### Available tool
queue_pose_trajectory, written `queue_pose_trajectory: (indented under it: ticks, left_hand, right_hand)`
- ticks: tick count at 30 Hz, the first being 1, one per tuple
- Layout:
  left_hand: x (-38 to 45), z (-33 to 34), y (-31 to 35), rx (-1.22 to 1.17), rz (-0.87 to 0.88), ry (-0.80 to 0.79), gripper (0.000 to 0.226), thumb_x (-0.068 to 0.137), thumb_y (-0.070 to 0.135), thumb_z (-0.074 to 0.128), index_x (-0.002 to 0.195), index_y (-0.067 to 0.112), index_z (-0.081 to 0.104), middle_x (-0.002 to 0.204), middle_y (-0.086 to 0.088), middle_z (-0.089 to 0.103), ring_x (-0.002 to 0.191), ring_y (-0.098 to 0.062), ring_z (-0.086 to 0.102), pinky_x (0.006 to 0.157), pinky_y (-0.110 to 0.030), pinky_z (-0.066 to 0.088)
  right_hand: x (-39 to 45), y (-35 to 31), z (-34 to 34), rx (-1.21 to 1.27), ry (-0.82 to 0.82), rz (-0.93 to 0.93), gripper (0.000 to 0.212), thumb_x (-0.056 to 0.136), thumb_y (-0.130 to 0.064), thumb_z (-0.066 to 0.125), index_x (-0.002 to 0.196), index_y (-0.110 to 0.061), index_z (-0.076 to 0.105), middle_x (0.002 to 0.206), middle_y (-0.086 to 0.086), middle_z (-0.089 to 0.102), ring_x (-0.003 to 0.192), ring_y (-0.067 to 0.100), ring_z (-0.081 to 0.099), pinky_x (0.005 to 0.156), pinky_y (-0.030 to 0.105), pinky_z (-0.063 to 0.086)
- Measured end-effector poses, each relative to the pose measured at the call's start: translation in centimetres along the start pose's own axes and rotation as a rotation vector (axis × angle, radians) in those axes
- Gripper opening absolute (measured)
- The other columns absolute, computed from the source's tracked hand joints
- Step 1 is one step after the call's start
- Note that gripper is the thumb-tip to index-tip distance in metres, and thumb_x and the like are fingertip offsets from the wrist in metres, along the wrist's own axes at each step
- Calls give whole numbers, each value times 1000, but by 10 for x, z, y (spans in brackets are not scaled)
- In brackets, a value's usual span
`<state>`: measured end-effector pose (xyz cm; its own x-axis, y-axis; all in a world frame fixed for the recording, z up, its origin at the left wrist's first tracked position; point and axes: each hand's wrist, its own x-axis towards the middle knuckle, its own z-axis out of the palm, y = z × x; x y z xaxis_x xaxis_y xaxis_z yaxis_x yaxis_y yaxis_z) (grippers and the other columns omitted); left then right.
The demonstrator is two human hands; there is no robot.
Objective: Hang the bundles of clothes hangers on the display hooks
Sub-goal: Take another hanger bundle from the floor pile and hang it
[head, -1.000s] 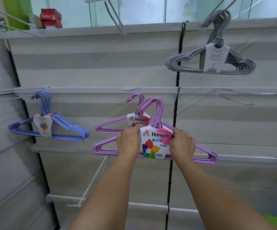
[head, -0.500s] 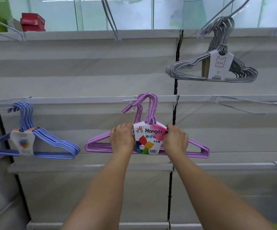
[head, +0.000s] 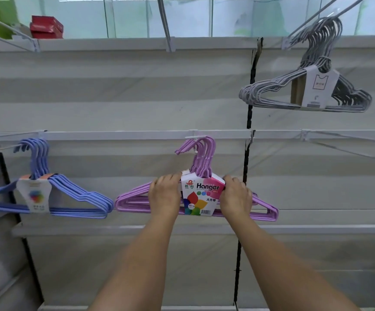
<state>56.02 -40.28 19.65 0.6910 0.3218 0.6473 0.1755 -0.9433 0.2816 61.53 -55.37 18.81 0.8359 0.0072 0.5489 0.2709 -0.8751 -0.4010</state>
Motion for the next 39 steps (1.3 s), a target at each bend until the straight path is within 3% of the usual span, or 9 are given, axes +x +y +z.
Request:
queue_pose_trajectory:
  ticks: [6, 11, 15, 18, 27, 39]
  left_hand:
    - [-2, 7, -7, -41, -79, -50, 38, 96, 14, 48, 132, 27, 52, 117, 2, 63, 107, -18, 56, 87, -31, 43]
    - [-1, 15, -6, -165, -120, -111, 38, 97, 20, 43, 135, 22, 49, 119, 0, 60, 113, -19, 51, 104, -36, 38]
    - [-2, 27, -9, -199, -115, -130, 51, 97, 46, 38, 143, 25, 39, 140, 3, 49, 131, -19, 40, 114, -42, 27]
    - [2, 33, -8, -151, -113, -126, 57, 95, 57, 32, 143, 27, 39, 143, 5, 47, 134, -17, 37, 114, -41, 23]
    - [20, 45, -4, -94, -155, -128, 54, 97, 54, 30, 139, 23, 44, 138, 2, 51, 130, -19, 42, 112, -39, 29]
    - [16, 48, -2, -91, -155, -71, 53, 98, 50, 34, 144, 25, 34, 142, 0, 46, 135, -21, 35, 117, -43, 15]
  right_hand:
    - [7, -7, 7, -48, -91, -27, 35, 97, -18, 47, 131, -21, 45, 121, 3, 56, 115, 22, 48, 100, 36, 35]
    - [5, 1, 10, 21, -139, -67, 43, 93, -17, 46, 136, -18, 40, 129, 4, 50, 121, 23, 43, 107, 38, 28]
    - [-2, 12, 15, 144, -115, -174, 49, 95, -37, 44, 140, -23, 36, 137, -1, 45, 128, 18, 38, 114, 41, 20]
    - [1, 9, 20, 83, -111, -182, 52, 98, -53, 30, 142, -26, 36, 141, -2, 44, 131, 18, 37, 113, 42, 20]
    - [25, 1, 27, 37, -184, -124, 46, 102, -44, 26, 142, -25, 38, 139, 3, 48, 128, 23, 42, 107, 41, 28]
    - [24, 3, 32, 117, -167, -95, 54, 98, -50, 33, 139, -17, 42, 138, 6, 48, 128, 24, 43, 108, 39, 31]
